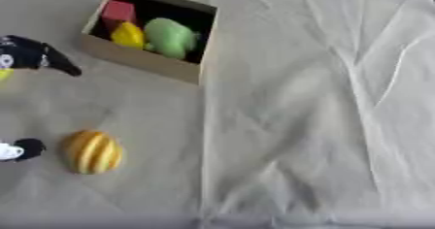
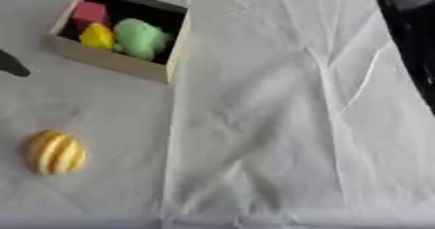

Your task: Pick up objects on the table and place them in the box.

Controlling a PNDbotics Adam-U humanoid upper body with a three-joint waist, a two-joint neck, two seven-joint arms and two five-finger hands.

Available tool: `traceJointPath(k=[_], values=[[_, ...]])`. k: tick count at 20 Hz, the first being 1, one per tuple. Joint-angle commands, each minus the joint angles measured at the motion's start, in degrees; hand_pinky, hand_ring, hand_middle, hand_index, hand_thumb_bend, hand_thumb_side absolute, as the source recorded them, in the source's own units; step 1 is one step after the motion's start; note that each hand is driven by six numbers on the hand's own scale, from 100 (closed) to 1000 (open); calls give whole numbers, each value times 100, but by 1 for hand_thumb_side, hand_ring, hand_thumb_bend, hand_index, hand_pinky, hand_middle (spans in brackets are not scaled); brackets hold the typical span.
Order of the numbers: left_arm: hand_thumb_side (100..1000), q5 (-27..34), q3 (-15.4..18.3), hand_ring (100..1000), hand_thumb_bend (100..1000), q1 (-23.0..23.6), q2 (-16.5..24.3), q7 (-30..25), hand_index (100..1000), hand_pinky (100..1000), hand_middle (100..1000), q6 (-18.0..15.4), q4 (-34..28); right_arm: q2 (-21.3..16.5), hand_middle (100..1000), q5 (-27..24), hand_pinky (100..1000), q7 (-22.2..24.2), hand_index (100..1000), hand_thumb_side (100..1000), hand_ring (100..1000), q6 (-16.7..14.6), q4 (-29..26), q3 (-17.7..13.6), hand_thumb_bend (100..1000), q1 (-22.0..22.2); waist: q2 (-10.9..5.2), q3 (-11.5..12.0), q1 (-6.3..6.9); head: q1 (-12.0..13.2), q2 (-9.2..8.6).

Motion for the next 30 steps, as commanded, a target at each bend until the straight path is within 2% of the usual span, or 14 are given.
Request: traceJointPath(k=[1, 5, 11, 19, 20, 21, 23, 30], values=[[100, -13, -114, 932, 454, -155, -55, -319, 914, 876, 836, 111, 178, -99, 695, -52, 795, -58, 821, 517, 800, 8, -10, -92, 100, -41, -129, -9, 96, 43, 23], [100, 82, -267, 938, 419, -186, -152, -695, 907, 883, 833, 127, 383, -88, 694, -63, 795, -76, 821, 527, 800, 17, 12, -95, 100, -23, -120, -17, 96, 58, 23], [100, 4, -513, 926, 366, -123, -145, -801, 889, 888, 833, -144, 552, -53, 692, -89, 794, -92, 820, 555, 799, 21, 58, -96, 100, 6, -101, -32, 108, 81, 23], [100, -625, -584, 897, 466, -108, -148, -803, 893, 890, 830, -780, 732, -21, 686, -137, 794, -142, 815, 586, 795, 11, 107, -112, 100, 34, -107, -38, 113, 93, 23], [100, -729, -568, 894, 449, -112, -159, -803, 897, 888, 832, -867, 736, -18, 684, -145, 794, -143, 815, 548, 794, 8, 113, -110, 100, 41, -109, -36, 113, 90, 23], [100, -828, -549, 893, 475, -117, -171, -803, 897, 885, 828, -949, 737, -15, 684, -151, 794, -142, 815, 592, 794, 7, 120, -107, 100, 48, -110, -34, 112, 90, 23], [100, -979, -528, 892, 477, -122, -207, -803, 902, 882, 834, -1083, 758, -7, 681, -161, 793, -143, 814, 600, 793, 5, 132, -106, 100, 63, -111, -34, 111, 89, 23], [100, -1172, -652, 891, 447, -216, -540, -747, 902, 874, 836, -1223, 1198, 52, 677, -167, 794, -143, 814, 607, 790, -5, 193, -98, 100, 44, -108, -50, 103, 115, 23]])
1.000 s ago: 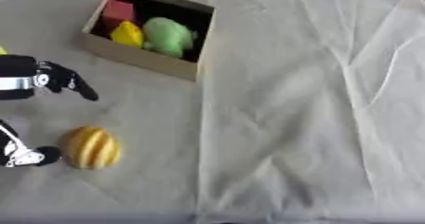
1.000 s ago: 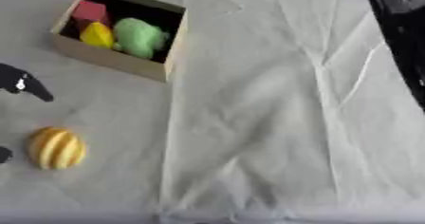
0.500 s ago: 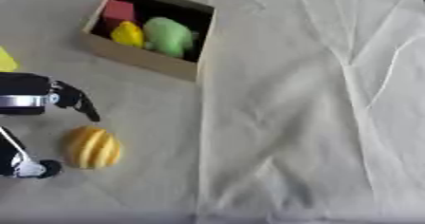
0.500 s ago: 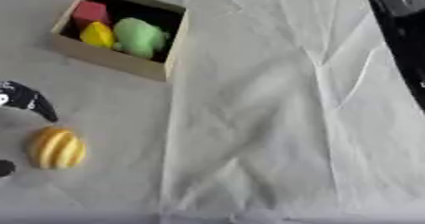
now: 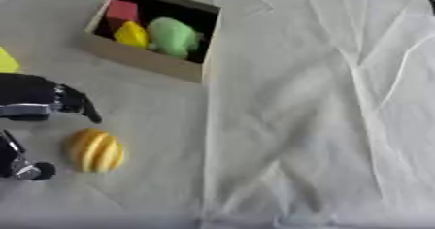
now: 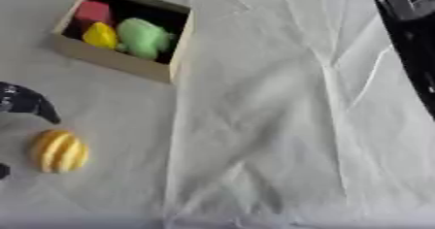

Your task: Pick up objects on the table and place them in the box.

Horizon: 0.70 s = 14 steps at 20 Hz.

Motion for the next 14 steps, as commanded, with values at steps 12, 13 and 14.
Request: traceJointPath(k=[12, 13, 14], values=[[100, -550, -102, 896, 450, -251, -671, 236, 916, 874, 852, -393, 894, 1, 664, -21, 796, 26, 812, 620, 783, -65, 91, -89, 100, -112, -88, -55, 84, 77, 23], [100, -598, -96, 896, 445, -253, -715, 276, 916, 873, 852, -414, 930, 5, 663, -23, 796, 28, 812, 624, 783, -67, 97, -89, 100, -110, -84, -55, 85, 82, 23], [100, -635, -95, 895, 437, -257, -768, 316, 916, 872, 851, -424, 984, 16, 663, -32, 796, 31, 812, 628, 783, -67, 107, -89, 100, -110, -80, -57, 84, 86, 23]])
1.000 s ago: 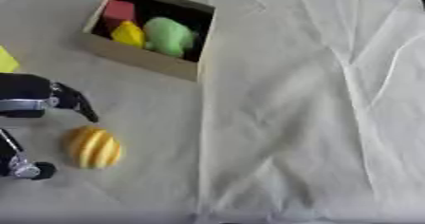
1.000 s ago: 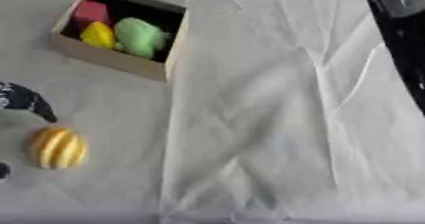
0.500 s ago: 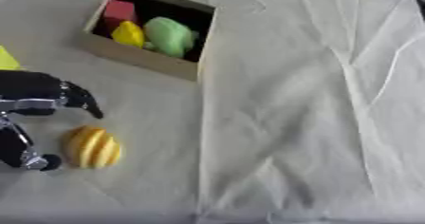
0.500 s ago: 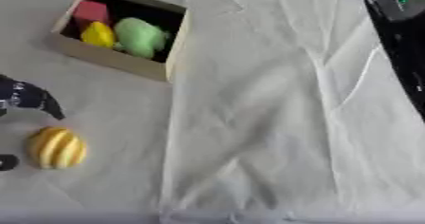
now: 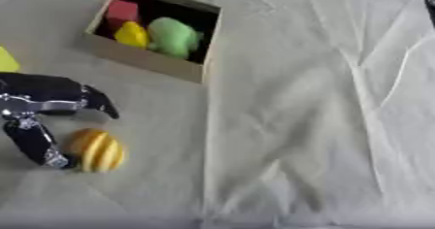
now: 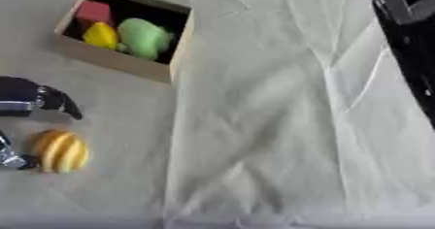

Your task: Pick up objects on the table and place them in the box.

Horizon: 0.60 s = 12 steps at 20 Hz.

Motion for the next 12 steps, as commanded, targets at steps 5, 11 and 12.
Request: traceJointPath(k=[5, 11, 12], values=[[100, -65, 46, 880, 385, -146, -213, 202, 877, 859, 815, -87, 233, -85, 662, -48, 796, 9, 813, 630, 782, -22, 26, -90, 100, -99, -71, -26, 76, 54, 23], [100, 121, 214, 818, 144, -89, -96, 349, 737, 807, 733, 49, -128, -82, 661, -81, 796, -22, 814, 636, 782, -23, 57, -110, 100, -72, -65, -24, 80, 41, 23], [100, 126, 264, 814, 112, -70, -59, 411, 730, 802, 732, 93, -240, -81, 661, -85, 796, -24, 814, 635, 782, -24, 63, -110, 100, -70, -67, -22, 81, 39, 23]])
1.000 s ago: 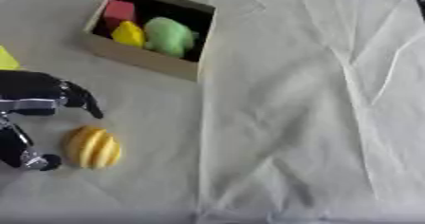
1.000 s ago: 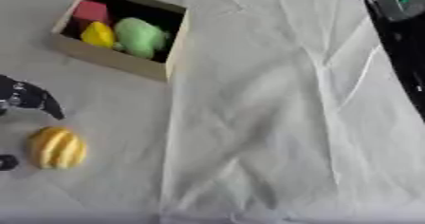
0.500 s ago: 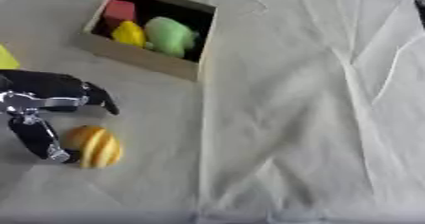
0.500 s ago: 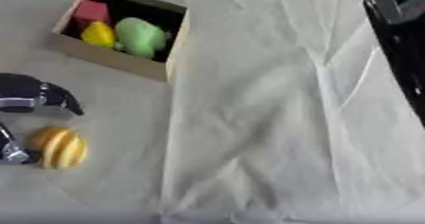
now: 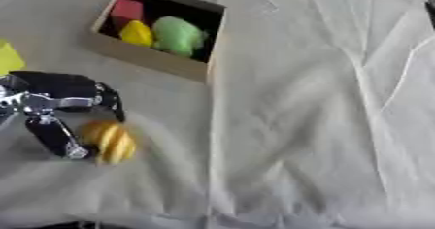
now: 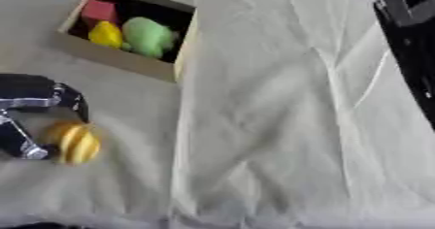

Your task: Pick up objects on the table and place them in the box.

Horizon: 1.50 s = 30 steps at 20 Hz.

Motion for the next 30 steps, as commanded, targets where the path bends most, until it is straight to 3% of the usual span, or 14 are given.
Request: traceJointPath(k=[1, 7, 11, 15, 16, 17, 24, 30], values=[[100, 55, 233, 808, 100, -33, 228, 181, 724, 796, 727, 115, -404, -130, 661, -43, 797, -30, 814, 636, 782, -11, -3, -84, 100, -73, -71, -3, 82, -8, 23], [100, 111, 655, 767, 100, 29, 479, 403, 676, 761, 668, 410, -1038, -137, 662, -53, 797, -56, 815, 631, 783, -24, -4, -108, 100, -80, -97, 18, 82, -17, 23], [100, 55, 976, 765, 100, -206, 399, 763, 673, 762, 666, 612, -988, -131, 662, -76, 797, -85, 816, 622, 782, -42, -32, -129, 100, -112, -124, 28, 78, -19, 23], [100, -137, 1199, 766, 100, -740, -20, 1141, 671, 762, 664, 580, -361, -117, 662, -71, 797, -69, 816, 623, 783, -45, -37, -114, 100, -131, -131, 19, 81, -41, 23], [169, -190, 1230, 766, 100, -874, -146, 1212, 671, 762, 663, 533, -148, -110, 662, -69, 797, -66, 816, 612, 783, -46, -37, -112, 100, -135, -128, 13, 80, -49, 23], [100, -260, 1256, 766, 100, -1014, -280, 1280, 670, 762, 663, 473, 85, -105, 662, -66, 797, -60, 816, 623, 783, -47, -36, -107, 100, -141, -123, 3, 79, -58, 23], [100, -920, 1539, 769, 100, -1700, -1132, 1762, 674, 762, 668, -34, 1542, -41, 661, -60, 798, -27, 816, 628, 782, -58, -37, -79, 100, -205, -67, -113, 64, -36, 23], [100, -1680, 1918, 772, 100, -1965, -1872, 2284, 683, 766, 678, -504, 2808, 129, 661, -106, 798, 1, 816, 628, 783, -89, -84, -59, 100, -373, -6, -289, 38, 117, 23]])
